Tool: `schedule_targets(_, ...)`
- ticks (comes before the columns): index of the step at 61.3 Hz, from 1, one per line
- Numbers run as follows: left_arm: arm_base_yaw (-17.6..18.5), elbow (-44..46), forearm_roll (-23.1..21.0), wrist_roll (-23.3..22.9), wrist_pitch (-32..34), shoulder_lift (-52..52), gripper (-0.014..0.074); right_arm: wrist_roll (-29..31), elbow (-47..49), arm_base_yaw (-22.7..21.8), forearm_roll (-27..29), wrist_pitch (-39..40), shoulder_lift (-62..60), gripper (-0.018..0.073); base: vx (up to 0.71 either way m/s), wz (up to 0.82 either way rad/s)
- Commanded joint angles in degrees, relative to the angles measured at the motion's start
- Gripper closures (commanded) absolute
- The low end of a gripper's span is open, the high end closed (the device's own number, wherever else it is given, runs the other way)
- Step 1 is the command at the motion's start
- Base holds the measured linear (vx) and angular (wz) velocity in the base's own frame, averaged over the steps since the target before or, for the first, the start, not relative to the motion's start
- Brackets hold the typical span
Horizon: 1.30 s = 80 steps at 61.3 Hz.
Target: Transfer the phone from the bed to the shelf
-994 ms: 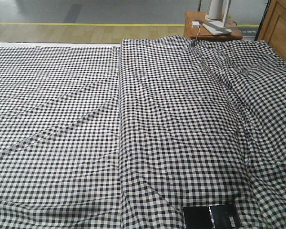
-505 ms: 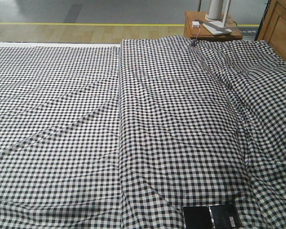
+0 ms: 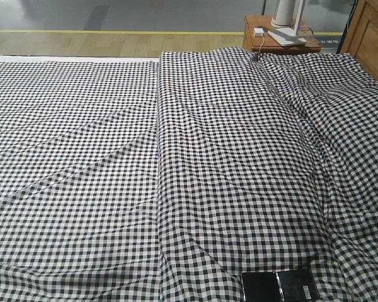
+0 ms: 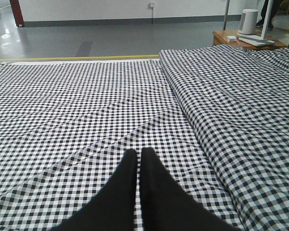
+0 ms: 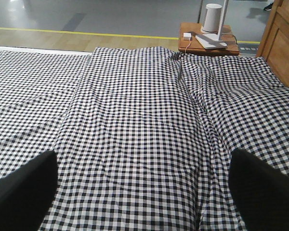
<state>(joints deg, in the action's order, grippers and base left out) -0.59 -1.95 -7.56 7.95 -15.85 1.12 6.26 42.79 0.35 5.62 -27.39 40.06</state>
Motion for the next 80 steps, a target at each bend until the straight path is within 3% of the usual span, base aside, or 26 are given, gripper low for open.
schedule_targets(1,0.2,-0.1,-0.4,-0.2,4.2,0.3,0.0596,0.7,2.0,-0.3,-0.6,4.6,0.1,-0.0162,0.00,0.00)
schedule_targets(53,0.2,-0.1,-0.4,-0.2,4.2,0.3,0.0596,0.5,2.0,-0.3,-0.5,6.4,0.1,0.0054,0.00,0.00)
schedule_targets(67,0.2,-0.1,-0.4,-0.2,4.2,0.3,0.0596,-8.3,2.0,-0.3,-0.5,3.7,2.6,0.0054,0.00,0.00)
schedule_targets(80,0.2,-0.1,-0.4,-0.2,4.2,0.3,0.0596,-8.9,7.5,-0.3,-0.6,-2.6,10.5,0.0054,0.00,0.00)
